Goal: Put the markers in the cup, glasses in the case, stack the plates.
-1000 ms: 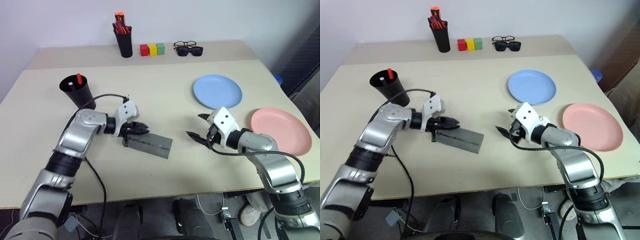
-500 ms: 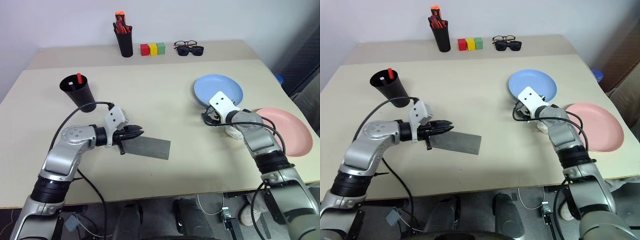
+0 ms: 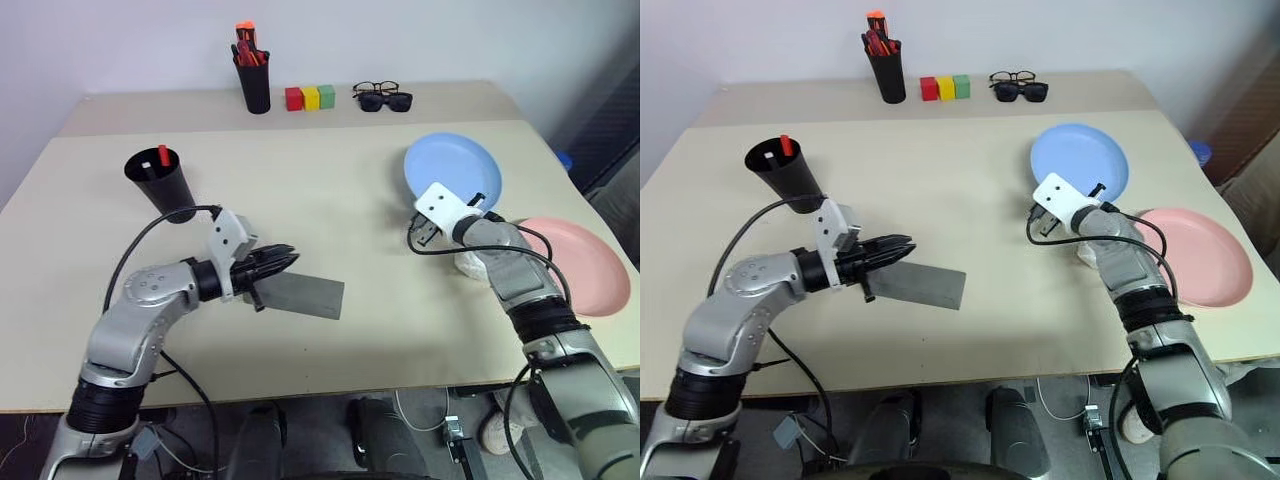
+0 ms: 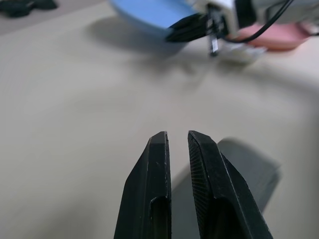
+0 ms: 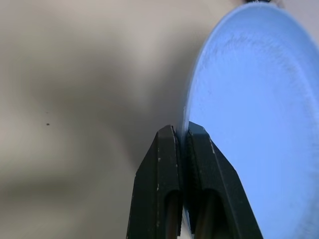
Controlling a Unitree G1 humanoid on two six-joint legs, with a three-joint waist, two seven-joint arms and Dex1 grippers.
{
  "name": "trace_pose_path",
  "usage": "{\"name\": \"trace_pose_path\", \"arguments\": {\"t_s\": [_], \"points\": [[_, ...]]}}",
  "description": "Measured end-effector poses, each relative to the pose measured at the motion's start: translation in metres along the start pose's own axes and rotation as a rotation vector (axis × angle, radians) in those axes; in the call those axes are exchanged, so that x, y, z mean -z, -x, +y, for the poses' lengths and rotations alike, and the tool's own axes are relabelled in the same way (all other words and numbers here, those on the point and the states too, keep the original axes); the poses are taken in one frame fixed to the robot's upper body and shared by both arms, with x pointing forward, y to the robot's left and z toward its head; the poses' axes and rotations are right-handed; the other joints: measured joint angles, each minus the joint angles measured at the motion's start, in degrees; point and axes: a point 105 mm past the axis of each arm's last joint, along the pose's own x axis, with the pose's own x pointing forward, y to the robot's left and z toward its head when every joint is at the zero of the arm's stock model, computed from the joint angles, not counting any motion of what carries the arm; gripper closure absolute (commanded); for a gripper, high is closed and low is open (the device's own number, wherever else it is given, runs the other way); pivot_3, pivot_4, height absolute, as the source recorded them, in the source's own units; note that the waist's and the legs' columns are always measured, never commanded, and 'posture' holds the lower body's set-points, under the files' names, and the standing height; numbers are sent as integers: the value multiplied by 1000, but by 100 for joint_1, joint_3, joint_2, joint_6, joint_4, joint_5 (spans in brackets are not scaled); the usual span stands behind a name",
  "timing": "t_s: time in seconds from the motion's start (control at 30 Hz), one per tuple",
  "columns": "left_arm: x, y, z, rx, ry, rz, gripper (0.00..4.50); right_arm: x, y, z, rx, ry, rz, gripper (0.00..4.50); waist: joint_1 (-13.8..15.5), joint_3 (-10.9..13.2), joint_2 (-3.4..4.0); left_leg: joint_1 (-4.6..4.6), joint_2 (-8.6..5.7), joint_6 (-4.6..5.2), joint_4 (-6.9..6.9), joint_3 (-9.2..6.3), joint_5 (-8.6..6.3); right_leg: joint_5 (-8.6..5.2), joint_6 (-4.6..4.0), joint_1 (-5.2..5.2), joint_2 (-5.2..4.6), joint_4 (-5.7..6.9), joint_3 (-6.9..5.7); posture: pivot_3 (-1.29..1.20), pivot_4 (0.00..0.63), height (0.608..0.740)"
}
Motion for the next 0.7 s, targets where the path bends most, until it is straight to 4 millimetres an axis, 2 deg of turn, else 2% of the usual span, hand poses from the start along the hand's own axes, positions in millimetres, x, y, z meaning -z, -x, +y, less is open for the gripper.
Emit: {"name": "trace_pose_path", "arguments": {"t_s": [0.07,0.13,0.3,0.4,0.5,0.57,0.7], "points": [[-4,-17,-14,87,30,-31,3920,17,34,-12,29,17,40,4485,153,0,6,-4,-3,0,0,-3,0,-2,3,5,-1,-3,-3,0,150,740],[-3,-30,-21,144,55,-37,3920,34,65,-18,35,26,107,4485,184,0,5,-2,-3,1,5,1,-1,-3,5,13,0,-11,1,0,150,740],[-17,-53,-26,211,74,-82,3920,59,109,-20,50,-17,218,4485,60,-5,14,16,0,2,4,1,-1,-4,3,22,11,-4,7,0,150,740],[-16,-61,-27,231,88,-76,3920,70,130,-14,31,-76,270,3536,29,-11,26,18,0,3,4,1,-2,-5,3,24,11,-4,9,0,150,740],[-11,-63,-27,236,102,-61,3920,68,137,-13,32,-93,270,2128,-13,-11,26,18,0,3,7,1,-1,-5,4,29,10,-5,9,0,150,740],[-10,-64,-27,238,106,-59,3920,59,137,-13,40,-86,242,1085,-34,-11,25,19,0,3,7,-1,-2,-5,4,29,11,-5,7,0,150,740],[-9,-61,-25,227,101,-51,3920,42,126,0,27,-169,153,1085,-53,-11,26,20,0,3,5,-2,-1,-5,3,30,11,-4,7,0,150,740]]}}
